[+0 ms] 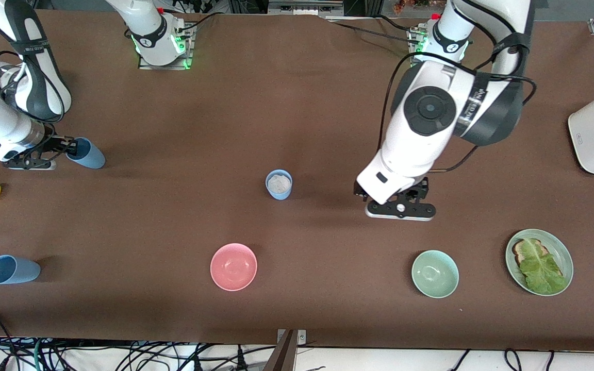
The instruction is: Stack blue cups with both arms
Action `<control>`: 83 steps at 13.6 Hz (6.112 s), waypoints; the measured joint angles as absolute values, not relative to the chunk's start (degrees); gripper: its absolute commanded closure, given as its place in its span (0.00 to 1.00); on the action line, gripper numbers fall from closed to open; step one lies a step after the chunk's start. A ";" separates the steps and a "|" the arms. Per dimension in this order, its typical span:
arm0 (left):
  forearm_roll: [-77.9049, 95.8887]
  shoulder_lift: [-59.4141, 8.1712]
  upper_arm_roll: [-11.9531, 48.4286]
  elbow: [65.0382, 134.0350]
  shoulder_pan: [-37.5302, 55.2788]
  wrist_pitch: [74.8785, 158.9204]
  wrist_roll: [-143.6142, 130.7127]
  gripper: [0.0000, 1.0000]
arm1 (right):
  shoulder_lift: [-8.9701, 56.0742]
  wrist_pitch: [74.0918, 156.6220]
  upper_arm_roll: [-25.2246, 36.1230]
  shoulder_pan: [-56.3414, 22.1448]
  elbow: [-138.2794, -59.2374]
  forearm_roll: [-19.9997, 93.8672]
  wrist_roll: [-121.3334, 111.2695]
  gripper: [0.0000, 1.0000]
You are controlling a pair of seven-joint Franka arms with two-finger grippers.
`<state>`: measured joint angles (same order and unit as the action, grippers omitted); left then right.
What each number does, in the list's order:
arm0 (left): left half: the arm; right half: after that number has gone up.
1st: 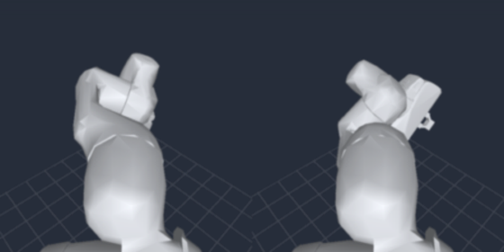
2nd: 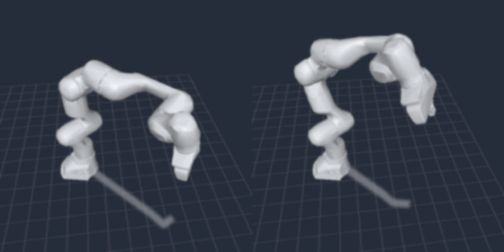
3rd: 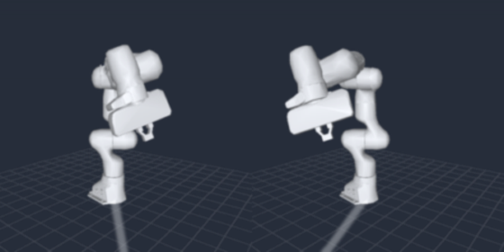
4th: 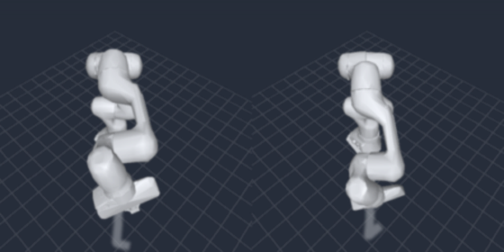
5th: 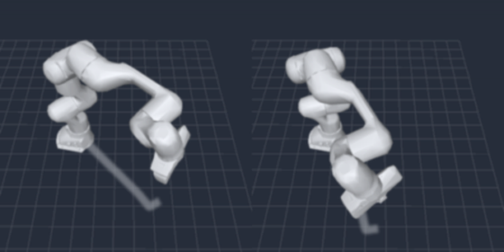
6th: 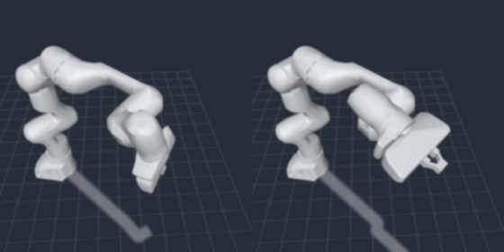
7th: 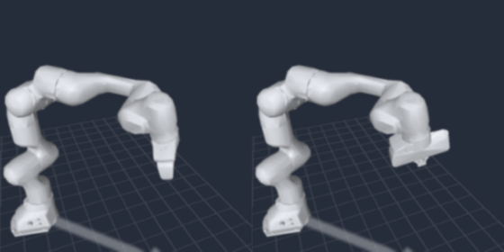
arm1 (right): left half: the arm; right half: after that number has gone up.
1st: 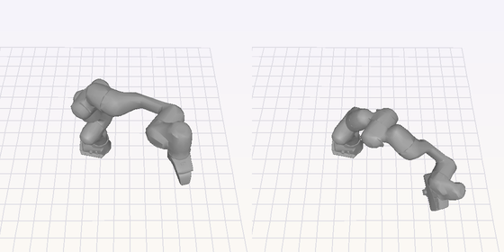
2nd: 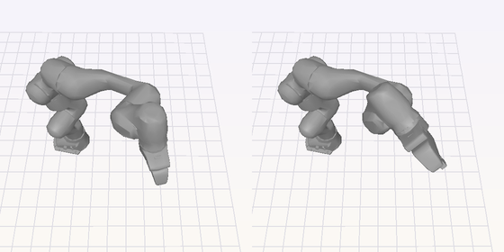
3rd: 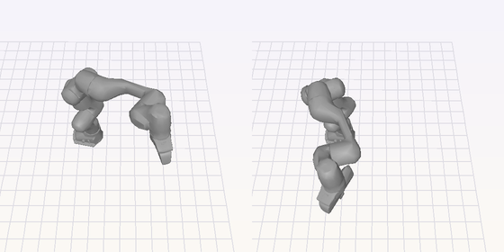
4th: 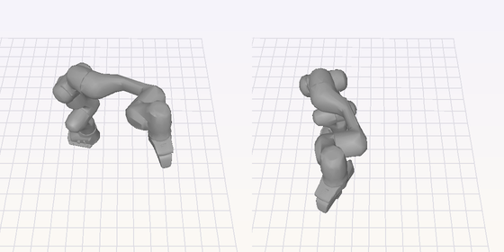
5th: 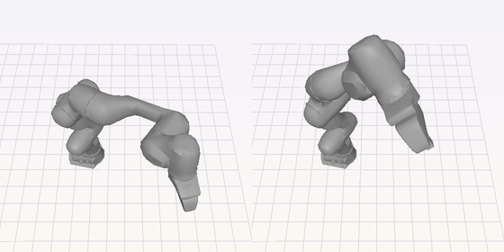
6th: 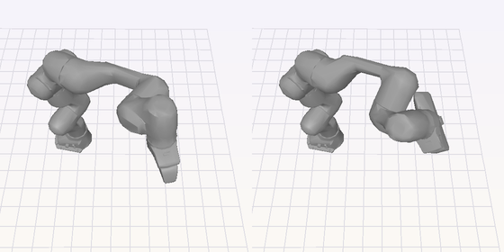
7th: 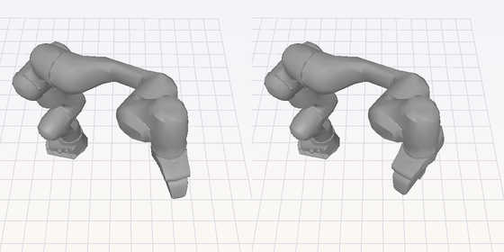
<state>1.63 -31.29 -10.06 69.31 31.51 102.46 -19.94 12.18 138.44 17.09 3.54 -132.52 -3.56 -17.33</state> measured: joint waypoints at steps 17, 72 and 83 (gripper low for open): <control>1.54 -25.41 -10.25 69.69 9.01 100.78 -6.71 0.00 | 11.83 95.64 15.91 -9.43 -102.04 4.49 3.05 1.00; 4.07 0.75 -6.10 89.10 5.27 76.28 1.94 0.00 | 12.23 91.58 9.82 -31.72 -87.68 2.78 35.04 0.00; 4.06 0.14 -6.19 89.37 5.09 76.28 1.94 0.00 | 6.72 85.27 8.54 -7.82 -87.79 3.37 -5.78 0.00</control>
<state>4.06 0.14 -6.19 89.37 5.09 76.28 1.94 6.72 85.27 8.54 -7.82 -87.79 3.37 -5.78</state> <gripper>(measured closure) 0.000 0.000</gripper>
